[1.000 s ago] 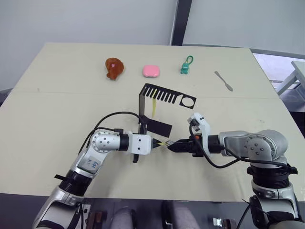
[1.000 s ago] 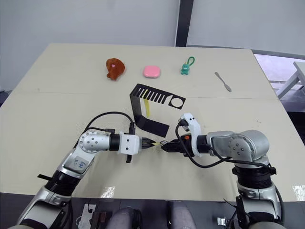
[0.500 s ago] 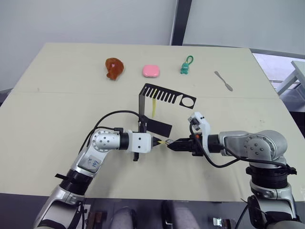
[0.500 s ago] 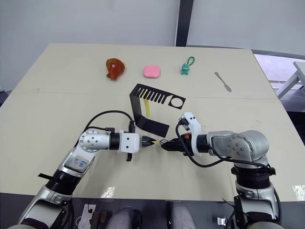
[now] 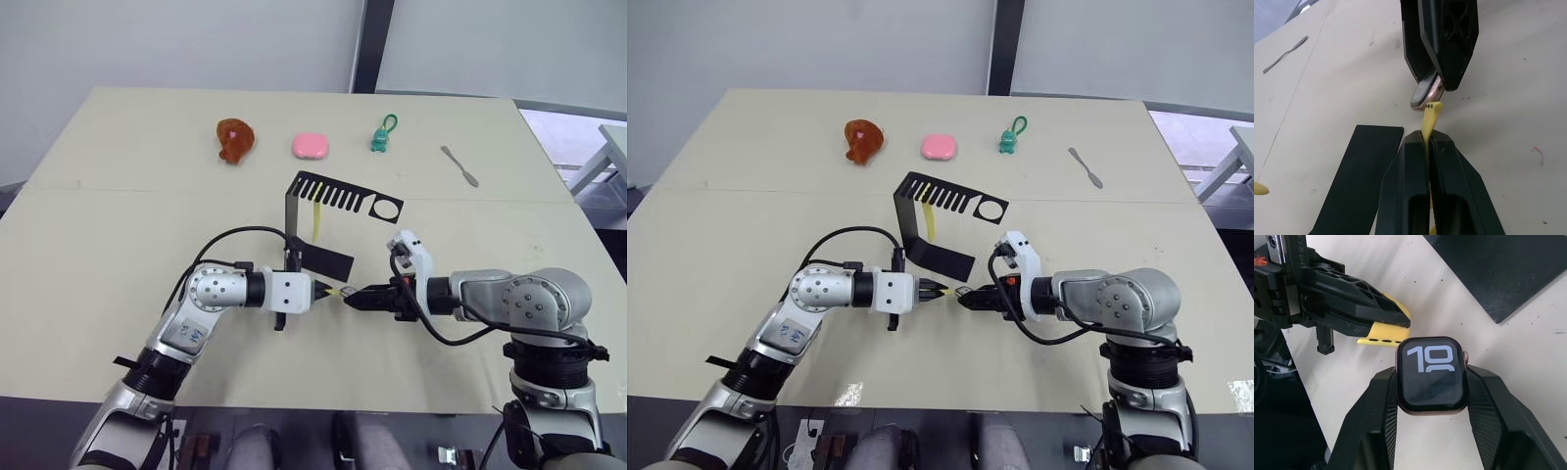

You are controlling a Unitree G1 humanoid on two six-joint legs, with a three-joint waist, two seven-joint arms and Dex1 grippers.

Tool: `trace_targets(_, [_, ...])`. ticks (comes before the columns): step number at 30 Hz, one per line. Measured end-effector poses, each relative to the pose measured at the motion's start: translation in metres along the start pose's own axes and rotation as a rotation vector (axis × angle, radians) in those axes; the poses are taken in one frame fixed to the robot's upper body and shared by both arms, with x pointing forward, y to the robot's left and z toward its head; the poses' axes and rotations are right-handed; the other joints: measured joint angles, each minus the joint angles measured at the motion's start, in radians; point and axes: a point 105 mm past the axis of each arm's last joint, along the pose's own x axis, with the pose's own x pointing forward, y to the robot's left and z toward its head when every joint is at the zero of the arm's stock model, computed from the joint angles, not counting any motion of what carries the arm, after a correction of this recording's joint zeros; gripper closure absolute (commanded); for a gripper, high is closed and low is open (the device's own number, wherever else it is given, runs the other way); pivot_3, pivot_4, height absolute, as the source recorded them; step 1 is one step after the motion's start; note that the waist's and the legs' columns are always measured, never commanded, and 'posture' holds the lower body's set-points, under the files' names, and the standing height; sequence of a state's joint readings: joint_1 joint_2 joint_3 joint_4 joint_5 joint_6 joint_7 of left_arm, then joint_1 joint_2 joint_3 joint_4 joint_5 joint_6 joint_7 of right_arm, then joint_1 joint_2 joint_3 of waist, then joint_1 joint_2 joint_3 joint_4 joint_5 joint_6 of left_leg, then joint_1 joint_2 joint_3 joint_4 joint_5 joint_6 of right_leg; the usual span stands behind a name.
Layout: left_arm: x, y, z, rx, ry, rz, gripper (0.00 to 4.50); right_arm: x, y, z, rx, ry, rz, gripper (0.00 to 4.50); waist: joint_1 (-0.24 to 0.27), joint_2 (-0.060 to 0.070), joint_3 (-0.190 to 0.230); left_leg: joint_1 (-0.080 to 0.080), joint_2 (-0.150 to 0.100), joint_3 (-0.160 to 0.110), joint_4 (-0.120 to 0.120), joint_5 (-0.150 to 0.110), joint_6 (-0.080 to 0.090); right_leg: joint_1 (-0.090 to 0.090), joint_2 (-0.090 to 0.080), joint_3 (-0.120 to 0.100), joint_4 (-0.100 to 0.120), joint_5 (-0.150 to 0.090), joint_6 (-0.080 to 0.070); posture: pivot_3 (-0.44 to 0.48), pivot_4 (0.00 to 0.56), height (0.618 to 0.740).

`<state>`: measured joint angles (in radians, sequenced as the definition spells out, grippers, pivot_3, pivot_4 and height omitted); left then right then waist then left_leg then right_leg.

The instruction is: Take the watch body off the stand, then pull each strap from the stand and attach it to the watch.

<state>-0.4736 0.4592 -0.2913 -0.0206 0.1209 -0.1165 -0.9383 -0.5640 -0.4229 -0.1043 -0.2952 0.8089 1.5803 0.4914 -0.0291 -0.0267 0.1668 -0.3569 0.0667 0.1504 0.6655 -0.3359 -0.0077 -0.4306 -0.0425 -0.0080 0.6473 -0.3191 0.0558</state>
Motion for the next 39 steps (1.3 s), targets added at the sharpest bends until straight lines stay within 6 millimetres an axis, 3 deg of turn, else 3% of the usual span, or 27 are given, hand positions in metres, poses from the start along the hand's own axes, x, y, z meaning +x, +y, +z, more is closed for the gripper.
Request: trace_targets(39, [0.0038, -0.0037, 0.0000, 0.018, -0.019, -0.028, 4.50, -0.0008, 0.0014, 0.0027, -0.015, -0.024, -0.022, 2.99, 0.000, 0.000, 0.000, 0.000, 0.000, 0.000, 0.000, 0.000, 0.000, 0.000, 0.000, 0.000, 0.000, 0.000, 0.000, 0.000, 0.150, 0.740])
